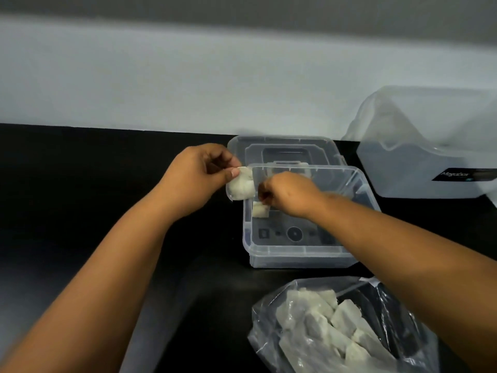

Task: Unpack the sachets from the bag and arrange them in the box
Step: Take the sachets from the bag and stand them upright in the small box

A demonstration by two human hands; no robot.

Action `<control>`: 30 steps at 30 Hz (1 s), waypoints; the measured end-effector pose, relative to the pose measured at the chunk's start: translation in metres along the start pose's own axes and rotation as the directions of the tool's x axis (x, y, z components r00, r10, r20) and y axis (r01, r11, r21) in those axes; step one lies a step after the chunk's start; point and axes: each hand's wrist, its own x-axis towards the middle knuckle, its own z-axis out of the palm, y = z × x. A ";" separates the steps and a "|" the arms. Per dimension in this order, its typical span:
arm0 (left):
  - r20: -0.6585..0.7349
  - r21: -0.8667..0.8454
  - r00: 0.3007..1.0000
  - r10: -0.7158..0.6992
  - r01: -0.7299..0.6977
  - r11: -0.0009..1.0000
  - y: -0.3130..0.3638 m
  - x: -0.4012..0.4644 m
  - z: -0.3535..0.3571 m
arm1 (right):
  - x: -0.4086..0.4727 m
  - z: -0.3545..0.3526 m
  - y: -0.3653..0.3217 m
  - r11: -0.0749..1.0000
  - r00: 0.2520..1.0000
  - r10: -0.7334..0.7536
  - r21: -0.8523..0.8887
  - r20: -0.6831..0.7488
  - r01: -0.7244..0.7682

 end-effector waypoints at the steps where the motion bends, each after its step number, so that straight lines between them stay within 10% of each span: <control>1: 0.007 -0.006 1.000 0.005 -0.005 1.000 -0.001 0.001 0.000 | 0.000 0.000 0.000 1.000 1.000 -0.005 -0.022 -0.003 0.005; 12: 0.112 0.013 0.991 0.077 -0.079 0.997 0.027 0.015 0.022 | -0.049 -0.037 0.013 0.998 0.985 0.053 -0.017 -0.167 -0.057; 20: 0.371 0.422 0.929 -0.016 -0.153 0.893 0.055 0.038 0.100 | -0.131 -0.056 0.043 0.977 0.952 0.198 0.120 -0.234 -0.173; 30: 0.328 0.697 0.933 -0.148 -0.133 0.705 0.034 0.050 0.139 | -0.186 -0.052 0.054 0.937 0.938 0.191 0.339 -0.289 -0.086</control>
